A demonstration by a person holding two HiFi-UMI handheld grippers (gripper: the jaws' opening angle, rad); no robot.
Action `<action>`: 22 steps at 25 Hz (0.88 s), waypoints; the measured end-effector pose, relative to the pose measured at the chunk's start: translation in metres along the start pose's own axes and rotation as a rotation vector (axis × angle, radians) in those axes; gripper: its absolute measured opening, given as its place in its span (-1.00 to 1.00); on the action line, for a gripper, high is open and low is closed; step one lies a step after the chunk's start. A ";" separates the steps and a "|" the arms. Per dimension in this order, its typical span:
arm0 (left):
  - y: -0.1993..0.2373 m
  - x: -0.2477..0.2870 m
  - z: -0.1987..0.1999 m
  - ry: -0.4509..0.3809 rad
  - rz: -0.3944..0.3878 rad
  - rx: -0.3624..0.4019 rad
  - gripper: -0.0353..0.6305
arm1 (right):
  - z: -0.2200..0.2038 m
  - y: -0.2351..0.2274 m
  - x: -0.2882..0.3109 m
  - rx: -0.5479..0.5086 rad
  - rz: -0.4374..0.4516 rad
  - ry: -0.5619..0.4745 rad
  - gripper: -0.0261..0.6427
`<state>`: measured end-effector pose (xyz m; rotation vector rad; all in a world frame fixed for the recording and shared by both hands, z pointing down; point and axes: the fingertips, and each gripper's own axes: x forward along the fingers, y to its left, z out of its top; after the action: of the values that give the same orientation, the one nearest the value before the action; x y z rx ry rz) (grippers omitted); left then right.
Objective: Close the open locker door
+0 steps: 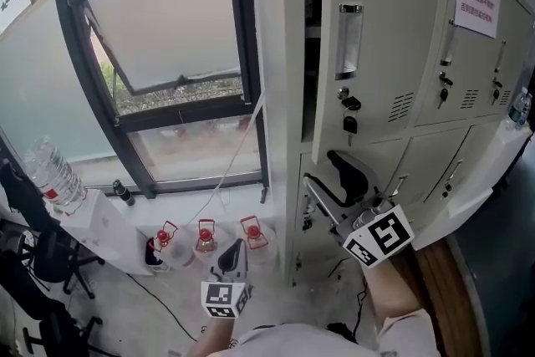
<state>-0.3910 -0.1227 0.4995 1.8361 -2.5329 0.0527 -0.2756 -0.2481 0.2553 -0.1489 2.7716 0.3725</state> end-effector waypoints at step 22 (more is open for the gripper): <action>0.034 0.032 0.003 -0.007 0.025 -0.010 -0.87 | -0.034 -0.013 0.053 0.000 0.023 0.035 -0.28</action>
<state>-0.4336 -0.1420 0.4969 1.8044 -2.5561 0.0331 -0.3341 -0.2733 0.2652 -0.1251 2.8099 0.3798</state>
